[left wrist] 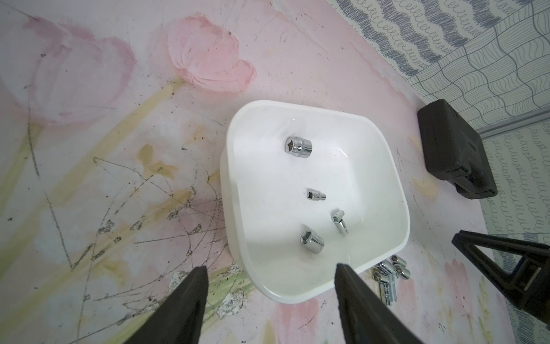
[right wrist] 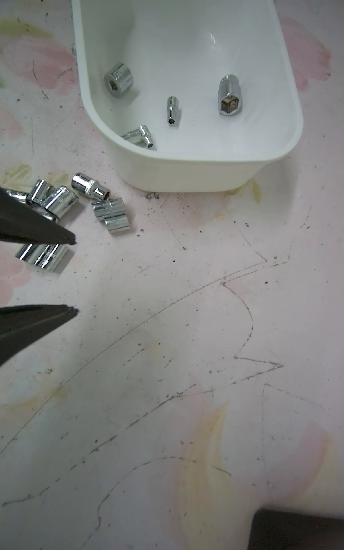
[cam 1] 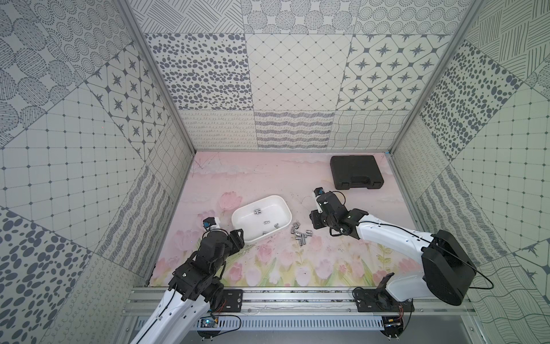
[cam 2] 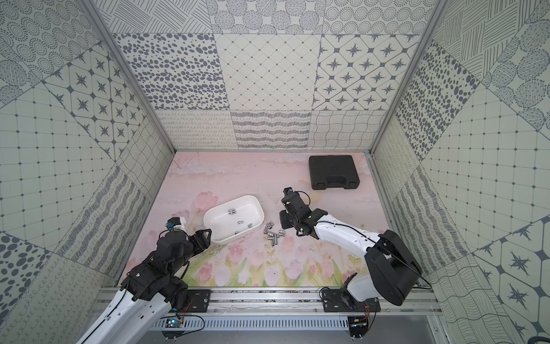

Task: Put the socket on the desktop into the storage box
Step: Pick up the socket head from the center of the board.

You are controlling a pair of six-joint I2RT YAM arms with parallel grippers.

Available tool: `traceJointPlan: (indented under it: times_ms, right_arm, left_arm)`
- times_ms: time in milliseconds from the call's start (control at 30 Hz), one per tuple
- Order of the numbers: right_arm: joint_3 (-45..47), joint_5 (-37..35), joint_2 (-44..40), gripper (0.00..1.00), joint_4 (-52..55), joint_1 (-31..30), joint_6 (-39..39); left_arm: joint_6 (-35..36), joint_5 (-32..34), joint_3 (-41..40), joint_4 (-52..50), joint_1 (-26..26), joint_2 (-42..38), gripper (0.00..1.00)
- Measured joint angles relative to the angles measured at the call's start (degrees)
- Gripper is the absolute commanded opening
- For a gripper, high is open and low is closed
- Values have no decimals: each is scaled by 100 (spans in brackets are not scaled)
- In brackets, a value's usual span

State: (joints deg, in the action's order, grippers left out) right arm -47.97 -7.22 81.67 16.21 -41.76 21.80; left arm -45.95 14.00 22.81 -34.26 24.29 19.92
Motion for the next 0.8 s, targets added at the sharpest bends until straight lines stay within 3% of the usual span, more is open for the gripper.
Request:
traceJointPlan:
  times_ms: [267,800]
  right_arm:
    - [76,345,85,36,-369,0,-48]
    - [-487,702,1392,34,-361,-162,-234]
  left_arm:
    - [7,-122,-55,-11,0,81,72]
    - [-57,-490,-70,26,0,595,72]
